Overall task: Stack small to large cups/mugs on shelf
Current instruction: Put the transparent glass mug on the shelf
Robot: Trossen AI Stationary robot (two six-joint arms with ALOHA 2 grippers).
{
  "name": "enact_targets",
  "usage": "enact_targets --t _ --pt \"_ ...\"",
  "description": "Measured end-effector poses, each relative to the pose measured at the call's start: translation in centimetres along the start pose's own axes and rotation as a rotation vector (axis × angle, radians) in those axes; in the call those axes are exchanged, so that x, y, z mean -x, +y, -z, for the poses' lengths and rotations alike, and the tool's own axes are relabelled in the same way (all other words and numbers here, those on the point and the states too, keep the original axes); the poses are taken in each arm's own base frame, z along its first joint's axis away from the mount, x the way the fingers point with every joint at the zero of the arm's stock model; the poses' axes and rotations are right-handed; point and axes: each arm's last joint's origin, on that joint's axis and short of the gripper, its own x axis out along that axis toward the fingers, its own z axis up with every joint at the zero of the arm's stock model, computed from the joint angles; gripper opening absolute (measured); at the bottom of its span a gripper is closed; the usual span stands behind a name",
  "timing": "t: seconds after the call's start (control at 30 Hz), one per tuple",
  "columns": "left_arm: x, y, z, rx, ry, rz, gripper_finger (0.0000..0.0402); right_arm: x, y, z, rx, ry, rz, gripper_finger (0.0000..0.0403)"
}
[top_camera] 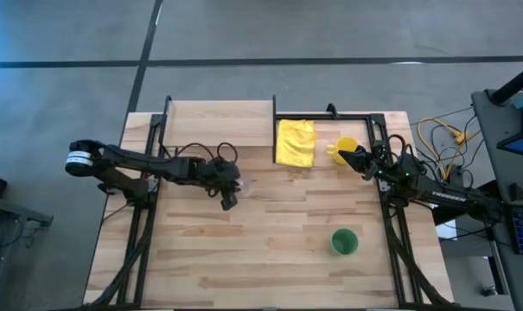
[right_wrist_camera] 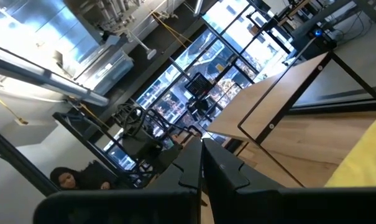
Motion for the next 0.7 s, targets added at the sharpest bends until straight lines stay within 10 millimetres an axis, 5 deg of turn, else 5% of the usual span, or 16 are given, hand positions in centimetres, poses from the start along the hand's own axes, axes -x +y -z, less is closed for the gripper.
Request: enact_targets --t 0.53,0.7 --pt "-1.9 -0.1 0.2 -0.042 0.029 -0.008 0.0075 -0.2 -0.2 0.2 -0.018 0.020 0.021 0.0009" --pt "-1.2 -0.2 -0.2 -0.039 0.001 0.003 0.0023 -0.2 -0.2 0.2 -0.022 0.021 0.021 0.0009"
